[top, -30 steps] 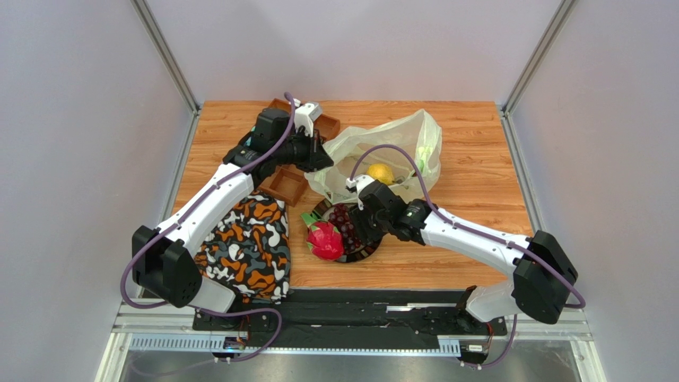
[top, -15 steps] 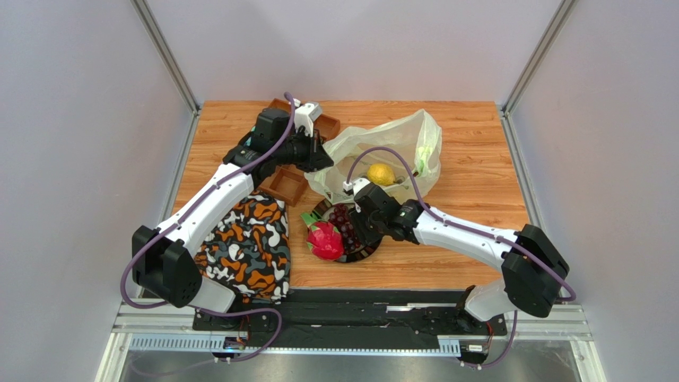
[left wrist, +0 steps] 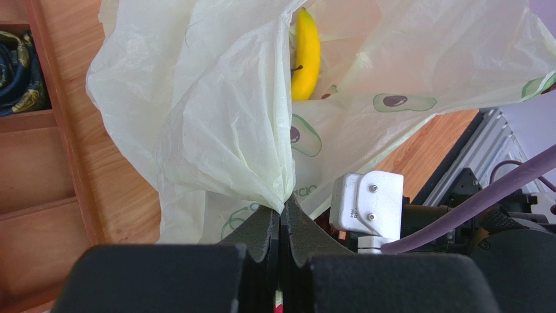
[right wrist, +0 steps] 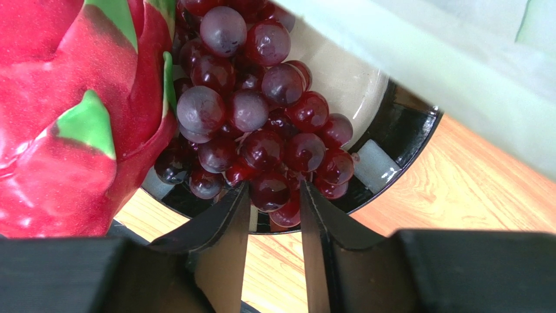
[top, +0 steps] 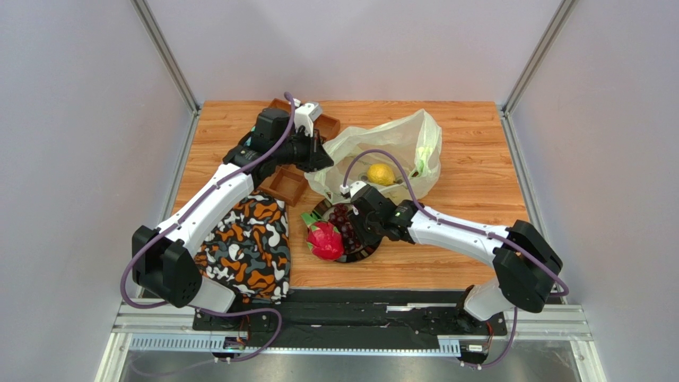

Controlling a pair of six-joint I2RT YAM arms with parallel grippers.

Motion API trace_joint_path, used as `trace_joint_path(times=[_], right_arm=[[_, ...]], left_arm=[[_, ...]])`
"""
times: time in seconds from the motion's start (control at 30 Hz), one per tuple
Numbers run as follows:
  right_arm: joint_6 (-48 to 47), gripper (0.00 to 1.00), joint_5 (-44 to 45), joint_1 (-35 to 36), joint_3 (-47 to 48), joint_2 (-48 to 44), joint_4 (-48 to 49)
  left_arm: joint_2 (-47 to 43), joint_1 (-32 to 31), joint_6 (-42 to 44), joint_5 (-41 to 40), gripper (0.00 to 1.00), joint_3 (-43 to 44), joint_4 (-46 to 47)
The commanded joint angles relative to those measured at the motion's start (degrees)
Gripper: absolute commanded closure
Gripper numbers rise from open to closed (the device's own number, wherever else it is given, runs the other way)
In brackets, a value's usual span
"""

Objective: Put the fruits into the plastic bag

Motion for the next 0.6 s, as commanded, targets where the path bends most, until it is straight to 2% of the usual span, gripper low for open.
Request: trace_joint_path(times=[0.0,0.1,0.27,0.43,0.57], right_arm=[[-0.95,0.66,1.95,0.42,2.19,0.15,2.06],[-0.87,0.71,2.3,0.51,2.19,0.15,1.97],[-0.78,0.87,4.06,0.51,2.45,-0.55,0.74],[-0.6,0.99,7.74,0.51,3.15,-2.3,-1.19],[-0.43,1.0,10.65,0.42,3.86,-4.06,-2.77]], left_arm=[[-1.37,0.16,-0.52,0.77,1.0,-0.19,1.83],[-1.46,0.24,-0.52,0.77,1.0,-0.1,1.74],[-1.55,0.16,-0.52,0.77,1.0,-0.28,1.74],[-1.64,0.16,-0.52,0.85,1.0,-0.28,1.74],[-1.72,0.16,-0.52,0.77,1.0,-0.28,1.74]])
